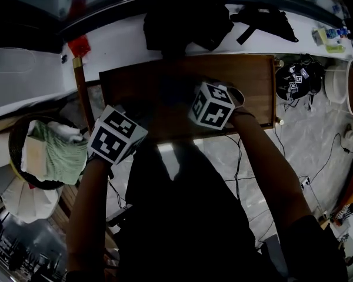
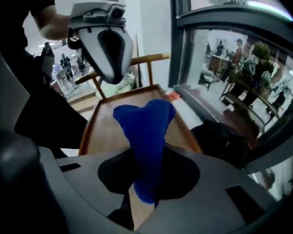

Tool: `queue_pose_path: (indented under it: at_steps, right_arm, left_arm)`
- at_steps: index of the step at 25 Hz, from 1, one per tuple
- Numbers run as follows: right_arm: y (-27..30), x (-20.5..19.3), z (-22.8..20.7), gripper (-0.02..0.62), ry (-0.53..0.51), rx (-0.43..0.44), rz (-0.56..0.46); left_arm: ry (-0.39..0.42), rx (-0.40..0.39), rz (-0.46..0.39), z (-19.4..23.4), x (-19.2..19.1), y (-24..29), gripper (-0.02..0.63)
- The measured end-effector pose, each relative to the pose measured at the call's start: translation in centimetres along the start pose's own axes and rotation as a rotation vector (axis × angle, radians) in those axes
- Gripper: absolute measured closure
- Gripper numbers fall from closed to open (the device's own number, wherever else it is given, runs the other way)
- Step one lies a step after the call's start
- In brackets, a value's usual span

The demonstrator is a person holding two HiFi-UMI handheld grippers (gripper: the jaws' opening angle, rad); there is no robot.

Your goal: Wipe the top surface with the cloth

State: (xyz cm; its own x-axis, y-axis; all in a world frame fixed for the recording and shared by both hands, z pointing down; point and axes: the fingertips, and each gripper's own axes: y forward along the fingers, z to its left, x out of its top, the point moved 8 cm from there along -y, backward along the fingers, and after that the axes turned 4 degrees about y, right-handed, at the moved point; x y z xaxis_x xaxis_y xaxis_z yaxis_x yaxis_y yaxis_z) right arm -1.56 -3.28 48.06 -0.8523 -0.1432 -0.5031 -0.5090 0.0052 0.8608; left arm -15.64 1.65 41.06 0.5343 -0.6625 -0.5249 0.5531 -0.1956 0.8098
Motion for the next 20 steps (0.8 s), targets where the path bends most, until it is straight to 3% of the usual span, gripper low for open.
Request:
queue_pose_path:
  at_steps: [4,7,12,20]
  right_arm:
    - [0.2,0.9,-5.5,0.506,-0.040,-0.059,0.036]
    - [1.8,0.1,-7.3,0.506,-0.079,-0.096,0.097]
    - [3.1,-0.9,-6.6,0.506,-0.101,-0.086,0.116]
    - [3.1,-1.7,-4.8,0.506,-0.037,-0.061,0.103]
  left_arm:
    - [0.014,0.030,0.001,0.8,3.2,1.1,0.595]
    - [0.022,0.030,0.016,1.0,4.4,2.2,0.596]
    - [0.024,0.028,0.024,1.1,4.8,3.1,0.595]
    - [0.028,-0.018,0.034,-0.5,3.4,3.8,0.595]
